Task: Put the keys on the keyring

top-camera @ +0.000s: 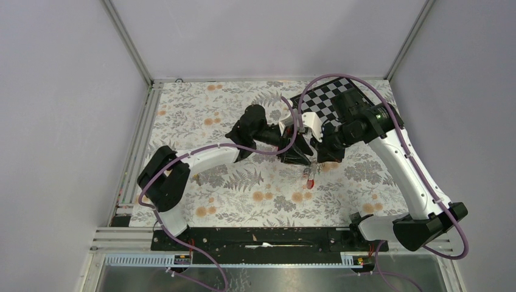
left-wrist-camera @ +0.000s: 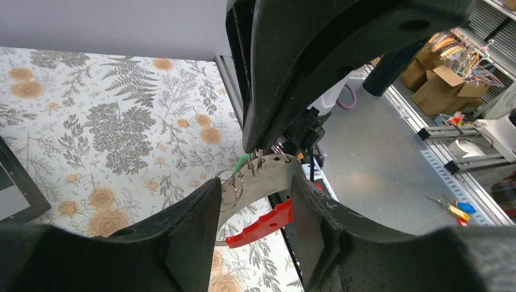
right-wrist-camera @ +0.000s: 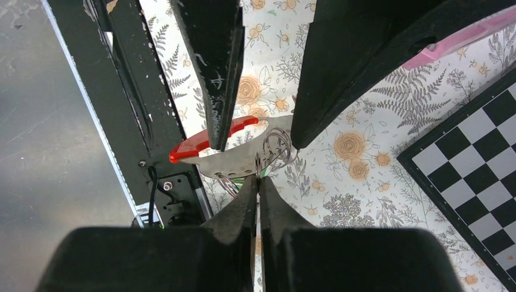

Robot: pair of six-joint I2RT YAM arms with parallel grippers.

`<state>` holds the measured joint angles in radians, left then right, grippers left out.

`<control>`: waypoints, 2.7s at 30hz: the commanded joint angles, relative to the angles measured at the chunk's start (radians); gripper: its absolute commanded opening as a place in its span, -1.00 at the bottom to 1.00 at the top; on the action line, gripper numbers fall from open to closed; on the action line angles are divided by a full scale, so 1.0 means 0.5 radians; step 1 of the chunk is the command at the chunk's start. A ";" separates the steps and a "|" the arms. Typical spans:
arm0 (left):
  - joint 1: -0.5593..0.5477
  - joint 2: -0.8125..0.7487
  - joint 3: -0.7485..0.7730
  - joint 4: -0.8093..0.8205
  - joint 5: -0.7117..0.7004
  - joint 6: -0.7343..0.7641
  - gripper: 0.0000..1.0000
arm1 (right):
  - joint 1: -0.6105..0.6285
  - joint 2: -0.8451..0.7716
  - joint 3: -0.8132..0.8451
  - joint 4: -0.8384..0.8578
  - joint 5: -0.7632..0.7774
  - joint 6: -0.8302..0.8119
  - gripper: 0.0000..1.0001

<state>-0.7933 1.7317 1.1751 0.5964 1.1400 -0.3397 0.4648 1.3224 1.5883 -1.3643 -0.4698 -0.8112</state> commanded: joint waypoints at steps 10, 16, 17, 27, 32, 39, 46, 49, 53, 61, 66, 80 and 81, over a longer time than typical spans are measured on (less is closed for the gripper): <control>-0.050 0.031 0.001 0.283 0.015 -0.133 -0.26 | 0.021 -0.037 -0.049 0.060 -0.102 0.038 -1.00; -0.068 0.042 0.012 0.284 0.013 -0.155 -0.32 | 0.020 -0.045 -0.053 0.079 -0.112 0.057 -1.00; -0.071 0.043 0.009 0.292 0.012 -0.164 -0.33 | 0.019 -0.046 -0.059 0.087 -0.112 0.063 -1.00; -0.098 0.049 -0.007 0.360 0.019 -0.216 -0.53 | 0.021 -0.066 -0.083 0.131 -0.122 0.097 -1.00; -0.099 0.058 -0.015 0.399 0.013 -0.255 -0.62 | 0.019 -0.085 -0.106 0.171 -0.140 0.129 -1.00; -0.101 0.064 -0.035 0.440 0.026 -0.296 -0.98 | 0.018 -0.111 -0.157 0.233 -0.140 0.167 -1.00; -0.101 0.027 -0.094 0.413 0.035 -0.293 -1.00 | 0.018 -0.165 -0.217 0.324 -0.108 0.229 -1.00; -0.095 -0.018 -0.158 0.475 0.022 -0.329 -1.00 | 0.018 -0.209 -0.270 0.378 -0.106 0.259 -0.94; -0.070 -0.064 -0.246 0.653 0.016 -0.459 -1.00 | 0.017 -0.257 -0.309 0.435 -0.127 0.288 -0.56; 0.013 -0.144 -0.284 0.823 0.002 -0.605 -1.00 | -0.019 -0.286 -0.321 0.464 -0.248 0.297 -0.22; 0.070 -0.202 -0.347 1.031 0.027 -0.734 -1.00 | -0.102 -0.316 -0.337 0.522 -0.420 0.308 -0.14; 0.163 -0.278 -0.402 1.482 0.035 -1.097 -1.00 | -0.224 -0.436 -0.435 0.826 -0.882 0.266 -0.11; 0.163 -0.272 -0.401 1.492 0.028 -1.110 -1.00 | -0.224 -0.440 -0.448 0.850 -0.897 0.271 -0.11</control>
<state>-0.7151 1.6413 0.9726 1.2213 1.1526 -0.8474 0.3580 1.1233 1.3861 -0.9947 -0.8169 -0.6582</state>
